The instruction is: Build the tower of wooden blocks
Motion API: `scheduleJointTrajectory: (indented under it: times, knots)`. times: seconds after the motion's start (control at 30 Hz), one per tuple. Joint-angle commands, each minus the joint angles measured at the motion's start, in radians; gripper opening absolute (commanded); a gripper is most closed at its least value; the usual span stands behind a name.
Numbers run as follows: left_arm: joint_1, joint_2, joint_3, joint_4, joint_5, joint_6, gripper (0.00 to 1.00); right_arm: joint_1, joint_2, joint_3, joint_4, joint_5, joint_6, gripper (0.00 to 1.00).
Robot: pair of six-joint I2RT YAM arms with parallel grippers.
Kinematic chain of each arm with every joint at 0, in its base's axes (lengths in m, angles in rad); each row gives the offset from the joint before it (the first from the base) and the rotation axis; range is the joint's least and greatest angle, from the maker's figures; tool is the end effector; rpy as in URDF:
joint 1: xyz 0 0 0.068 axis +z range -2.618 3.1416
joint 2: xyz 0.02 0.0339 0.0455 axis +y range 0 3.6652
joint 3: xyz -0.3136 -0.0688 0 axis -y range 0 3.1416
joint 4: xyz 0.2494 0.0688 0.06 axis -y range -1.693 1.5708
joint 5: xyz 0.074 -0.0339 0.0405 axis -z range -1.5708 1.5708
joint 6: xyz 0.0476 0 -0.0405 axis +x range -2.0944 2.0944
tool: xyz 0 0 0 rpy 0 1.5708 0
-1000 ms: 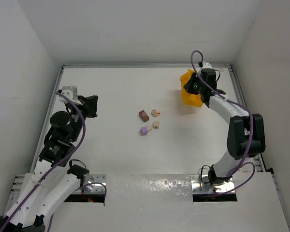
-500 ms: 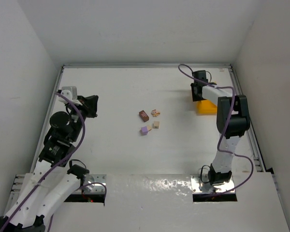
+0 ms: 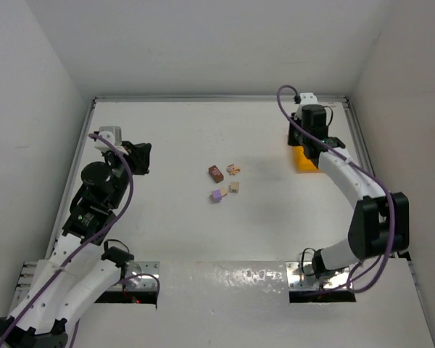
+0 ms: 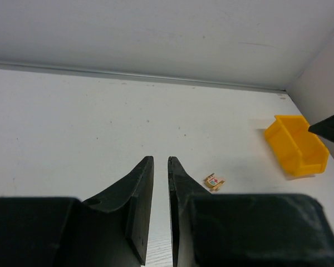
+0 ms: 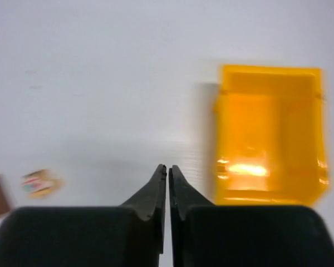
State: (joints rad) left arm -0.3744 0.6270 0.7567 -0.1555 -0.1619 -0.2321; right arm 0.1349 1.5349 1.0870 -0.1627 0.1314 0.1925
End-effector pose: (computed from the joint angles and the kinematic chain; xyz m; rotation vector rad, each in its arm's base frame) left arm 0.1206 -0.0391 0.3861 -0.0124 1.6067 -0.3421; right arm 0.3564 0.0421 0.3035 0.1371 2.1714 0.0434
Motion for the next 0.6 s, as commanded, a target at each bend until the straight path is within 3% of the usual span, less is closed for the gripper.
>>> scheduleJointTrajectory:
  times: [0.0, 0.17, 0.4, 0.5, 0.53, 0.57]
  knots:
    - [-0.008, -0.001, 0.013, 0.024, -0.011, 0.017, 0.15, 0.135, -0.054, -0.090, 0.109, -0.153, 0.065, 0.00]
    - [-0.008, -0.007, 0.013, 0.022, -0.027, 0.025, 0.15, 0.288, -0.059, -0.171, 0.192, -0.291, 0.119, 0.00]
    - [-0.008, -0.010, 0.013, 0.022, -0.019, 0.025, 0.17, 0.488, 0.020, -0.124, 0.181, -0.279, 0.107, 0.01]
    - [-0.006, -0.009, 0.013, 0.022, -0.016, 0.024, 0.17, 0.551, 0.074, -0.087, 0.170, -0.269, 0.093, 0.32]
    - [-0.006, -0.007, 0.013, 0.022, -0.013, 0.024, 0.17, 0.565, 0.096, -0.073, 0.140, -0.265, 0.070, 0.50]
    - [-0.004, -0.006, 0.013, 0.024, -0.013, 0.024, 0.17, 0.595, 0.103, -0.056, 0.134, -0.235, 0.062, 0.58]
